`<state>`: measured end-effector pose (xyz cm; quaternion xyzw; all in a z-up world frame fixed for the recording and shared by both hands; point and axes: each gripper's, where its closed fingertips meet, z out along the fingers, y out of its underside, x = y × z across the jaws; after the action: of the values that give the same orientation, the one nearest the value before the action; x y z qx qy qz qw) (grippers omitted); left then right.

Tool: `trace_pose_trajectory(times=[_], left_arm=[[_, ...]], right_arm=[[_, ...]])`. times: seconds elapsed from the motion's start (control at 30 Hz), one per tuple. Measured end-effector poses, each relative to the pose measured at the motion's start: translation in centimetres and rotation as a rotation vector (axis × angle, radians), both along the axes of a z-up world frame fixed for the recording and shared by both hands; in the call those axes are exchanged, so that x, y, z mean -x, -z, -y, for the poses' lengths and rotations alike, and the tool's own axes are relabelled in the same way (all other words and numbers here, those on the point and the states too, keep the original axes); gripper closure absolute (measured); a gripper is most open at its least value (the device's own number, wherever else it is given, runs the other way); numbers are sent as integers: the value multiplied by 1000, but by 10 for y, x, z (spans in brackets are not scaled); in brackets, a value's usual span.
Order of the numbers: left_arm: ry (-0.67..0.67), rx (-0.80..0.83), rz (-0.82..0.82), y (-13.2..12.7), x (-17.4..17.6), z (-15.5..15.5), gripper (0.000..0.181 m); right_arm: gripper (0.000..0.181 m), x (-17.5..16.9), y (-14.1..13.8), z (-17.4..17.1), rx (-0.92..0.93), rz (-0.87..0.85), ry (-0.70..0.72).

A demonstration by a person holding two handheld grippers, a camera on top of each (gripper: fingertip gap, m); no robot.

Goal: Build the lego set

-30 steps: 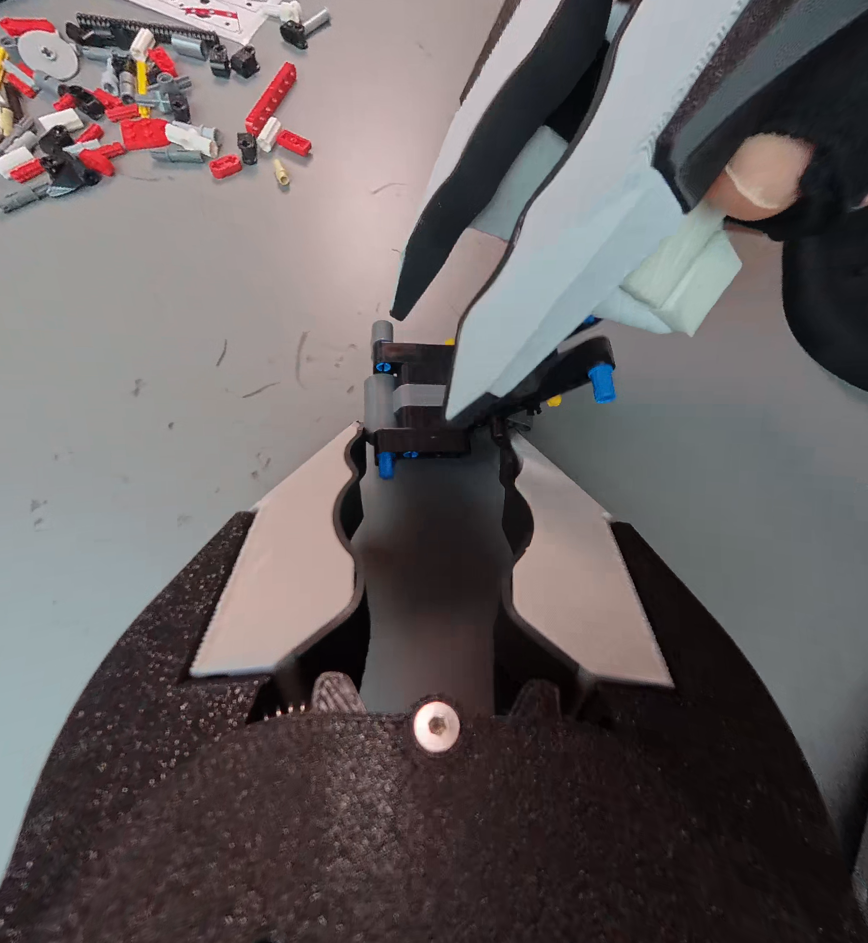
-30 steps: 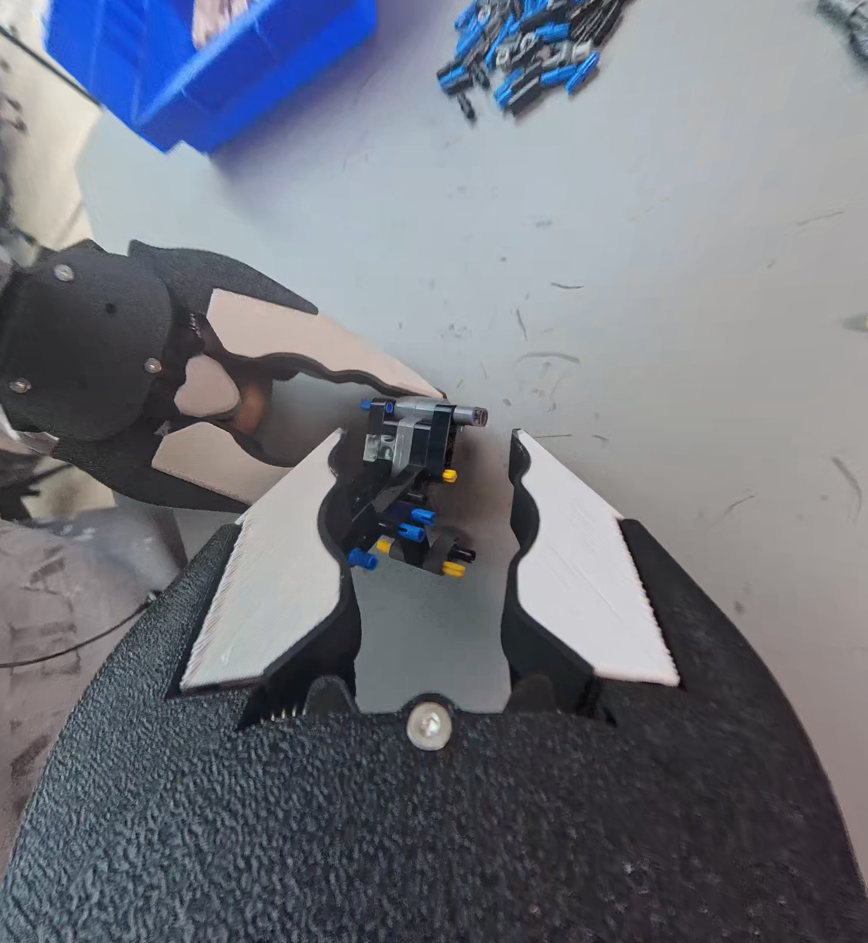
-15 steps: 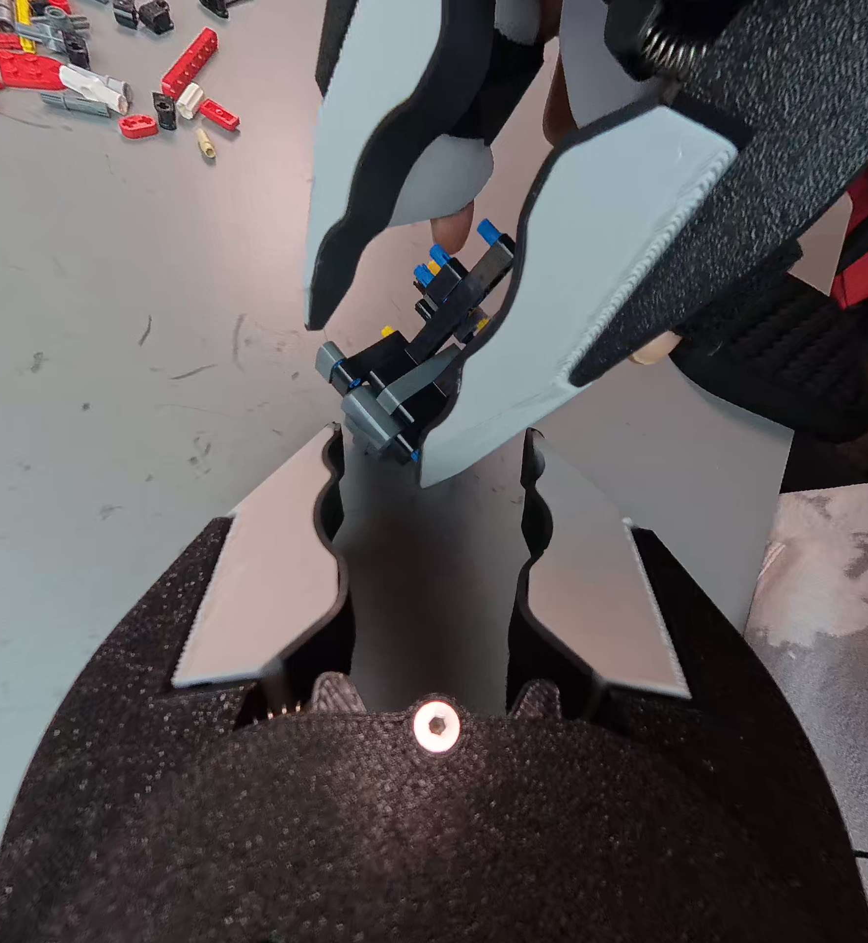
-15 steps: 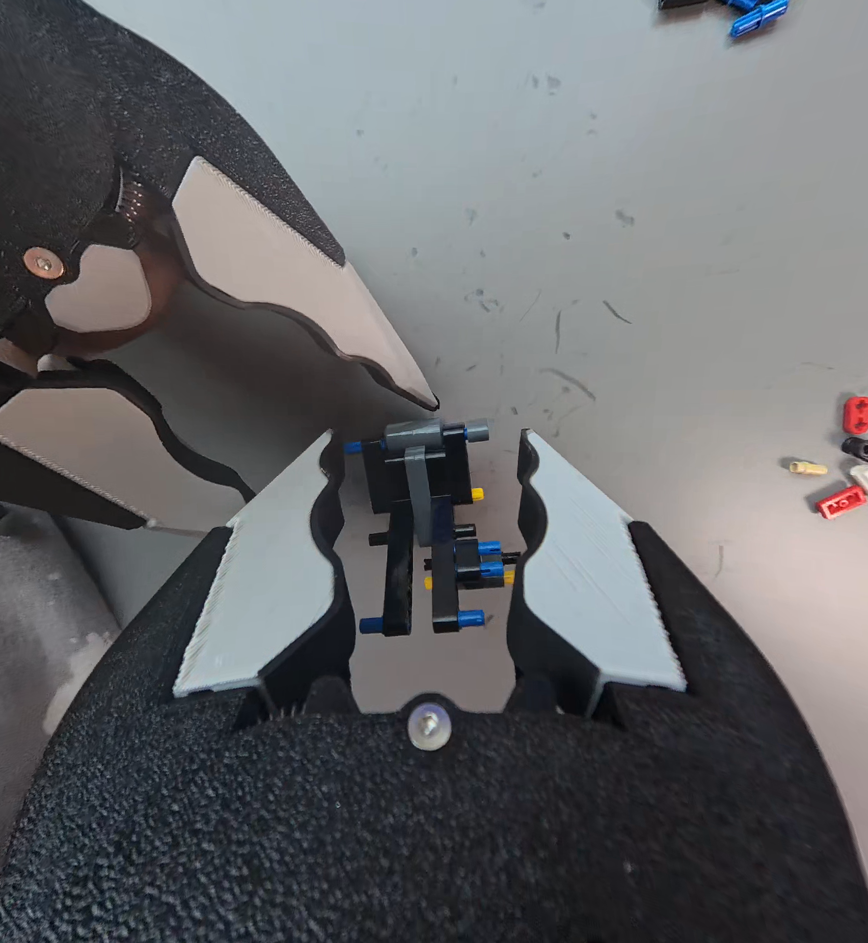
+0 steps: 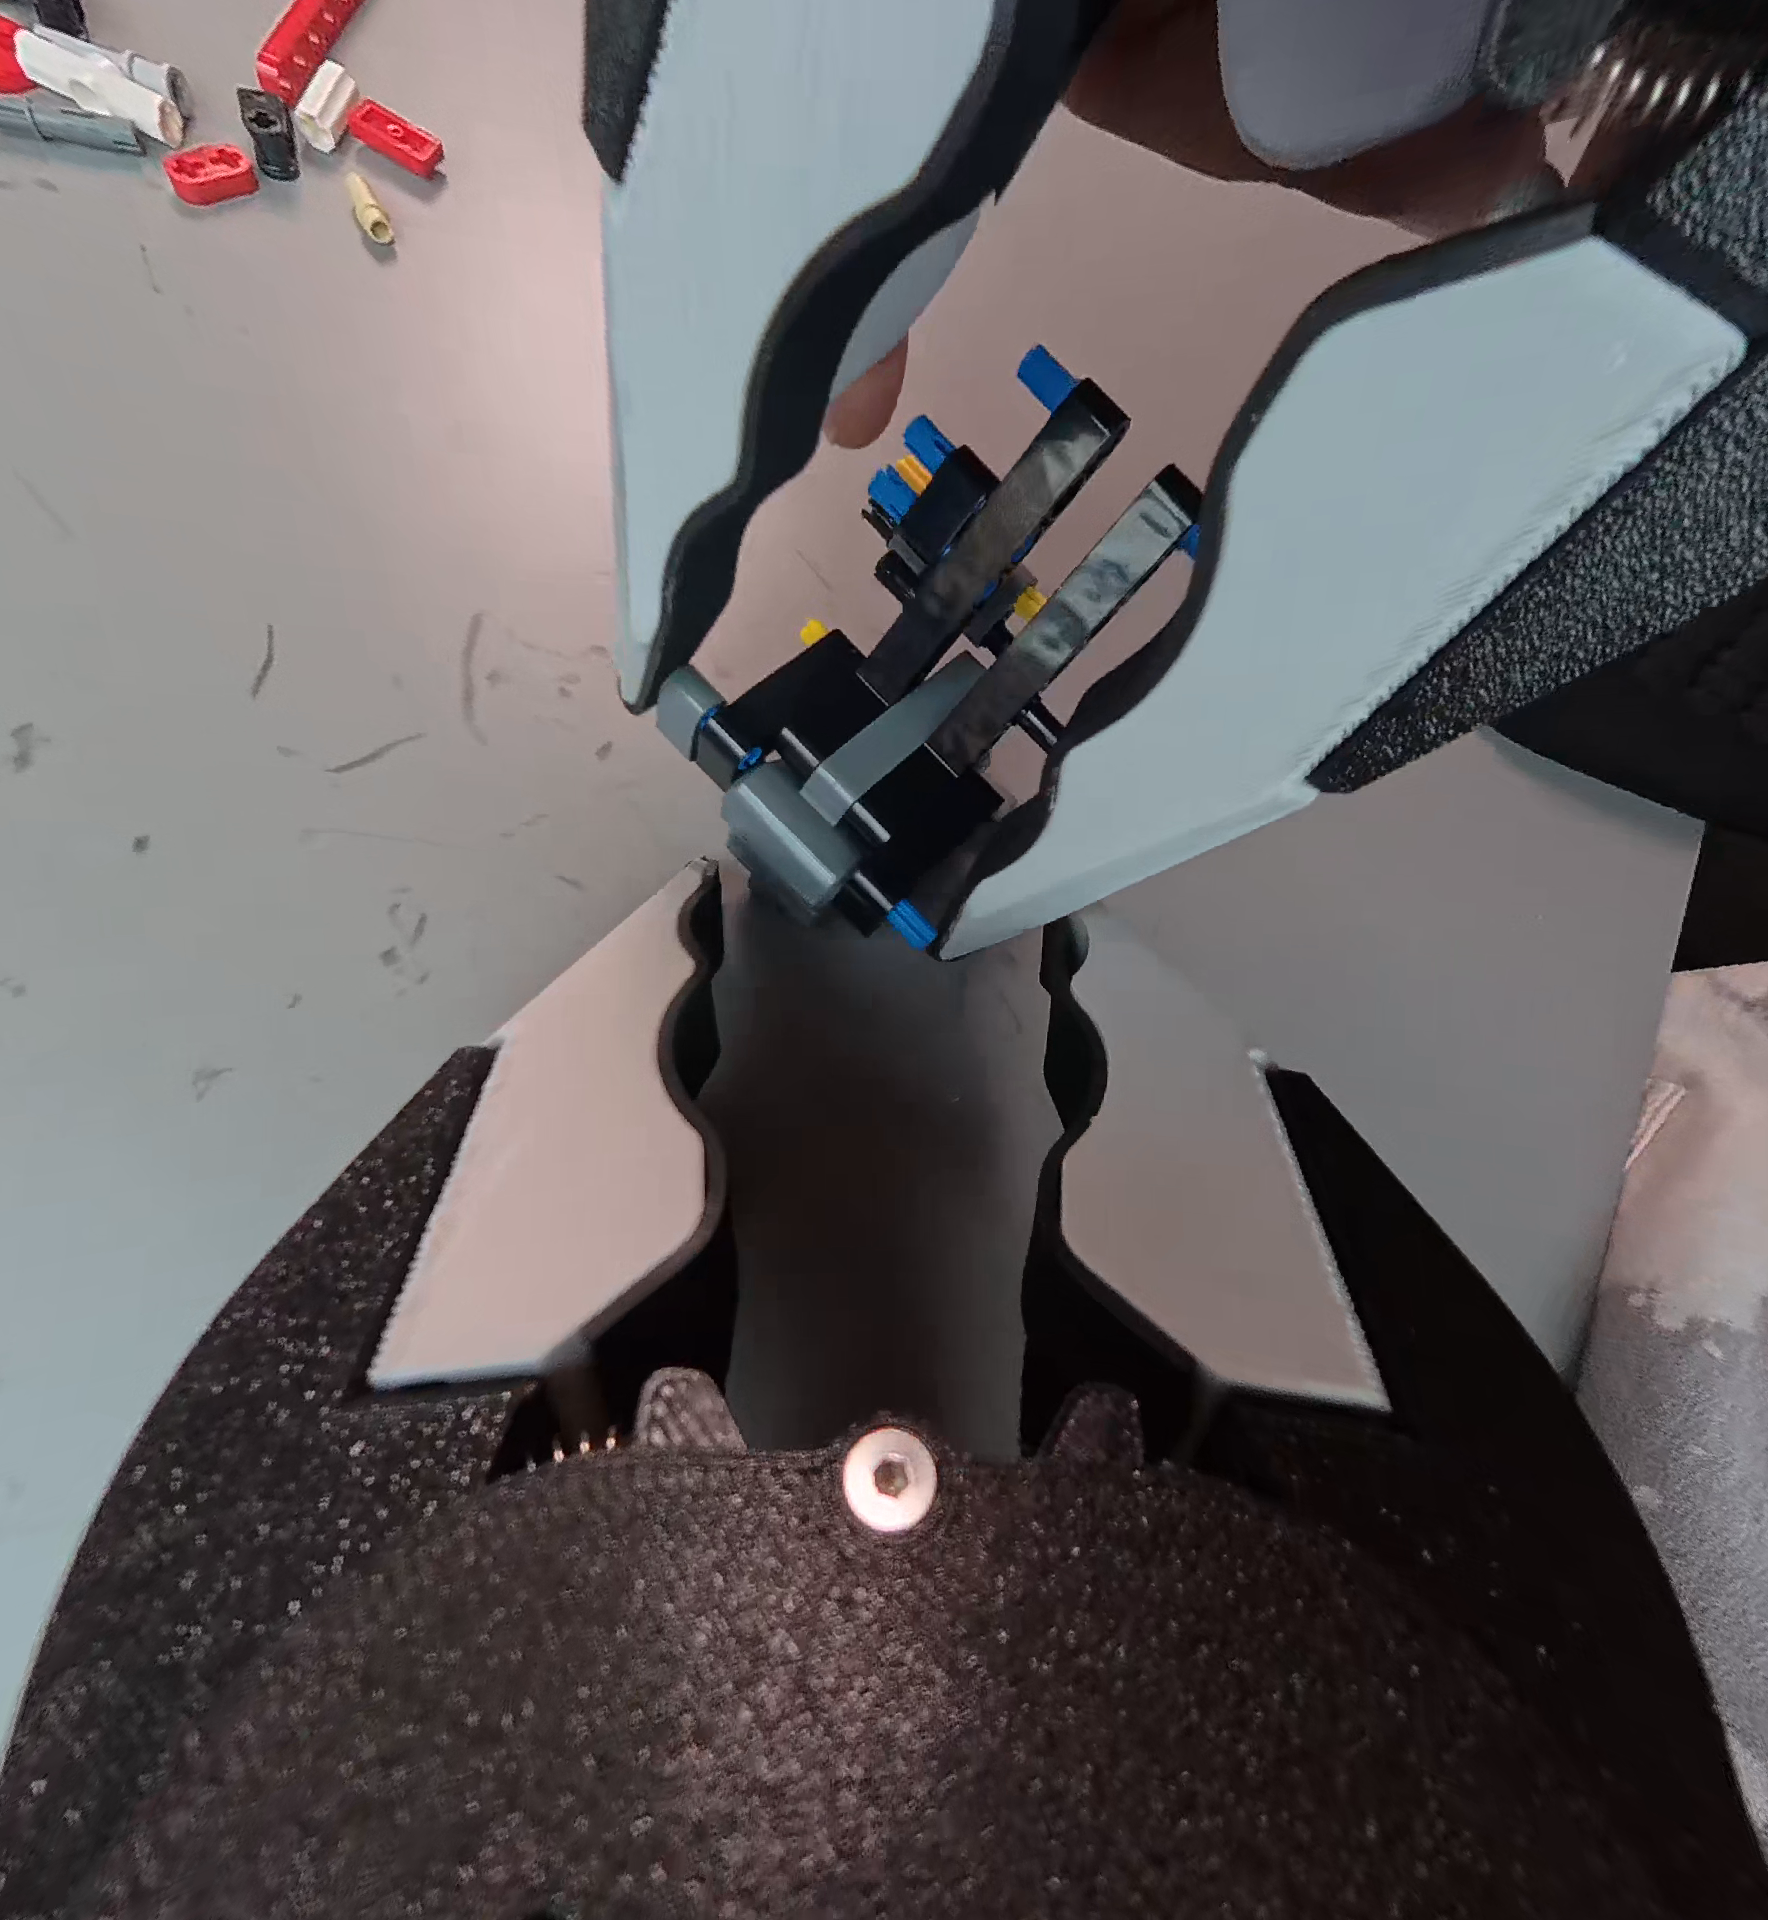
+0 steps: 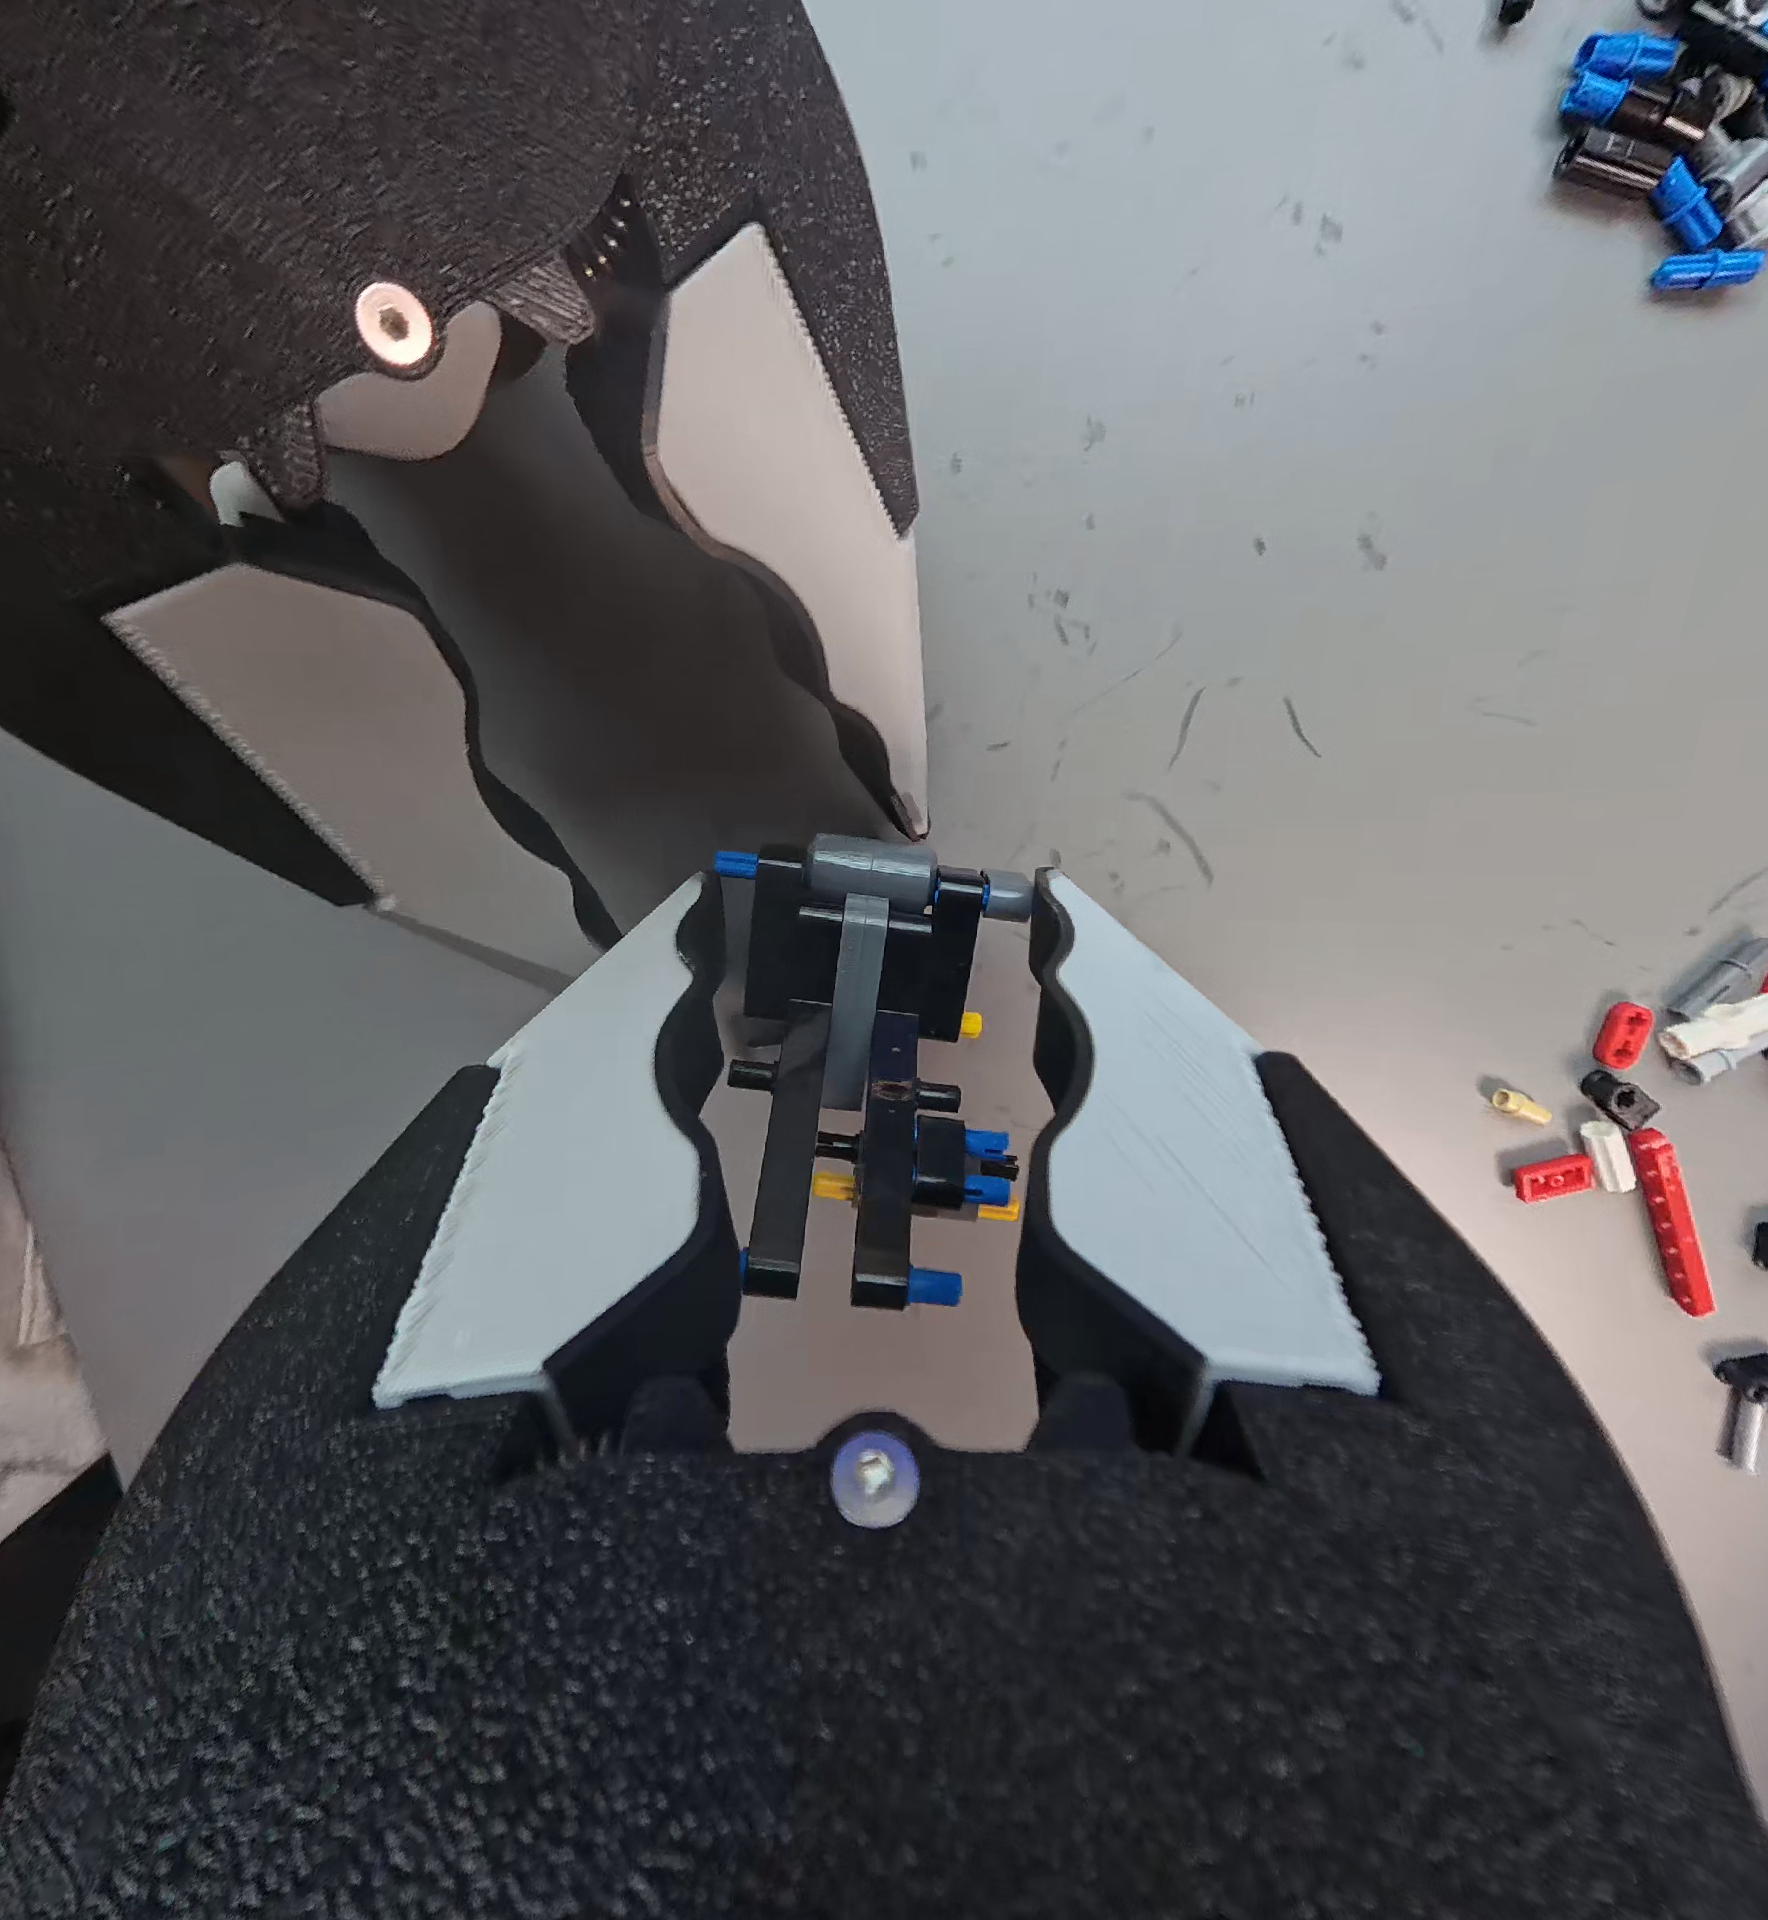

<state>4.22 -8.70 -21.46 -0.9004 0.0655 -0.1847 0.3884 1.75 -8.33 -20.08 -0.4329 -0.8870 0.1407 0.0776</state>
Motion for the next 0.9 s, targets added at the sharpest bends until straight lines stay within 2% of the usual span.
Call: trace_pose_trajectory(times=[0.3, 0.6, 0.67, 0.7, 0.73, 0.83, 0.9], left_arm=[[10, 4, -21, 2, 1, -2, 125], [26, 5, -26, 2, 0, -1, 119], [50, 7, -7, 1, 0, 2, 113], [67, 10, 13, 0, -1, 5, 110], [80, 8, 29, -2, -1, 8, 107], [129, -54, 110, -22, 1, 13, 109], [161, -70, 134, -30, 5, 17, 109]], right_arm=[[129, 2, 0, 5, 7, -60, -78], [129, 2, -1, 7, 6, -78, -116], [125, 8, -9, 5, -24, -152, -157], [113, 8, -17, 6, -11, -173, -169], [109, 10, -27, 5, 12, -200, -151], [112, 10, -59, -2, 61, -324, -72], [113, 0, -67, -11, 34, -391, -20]])
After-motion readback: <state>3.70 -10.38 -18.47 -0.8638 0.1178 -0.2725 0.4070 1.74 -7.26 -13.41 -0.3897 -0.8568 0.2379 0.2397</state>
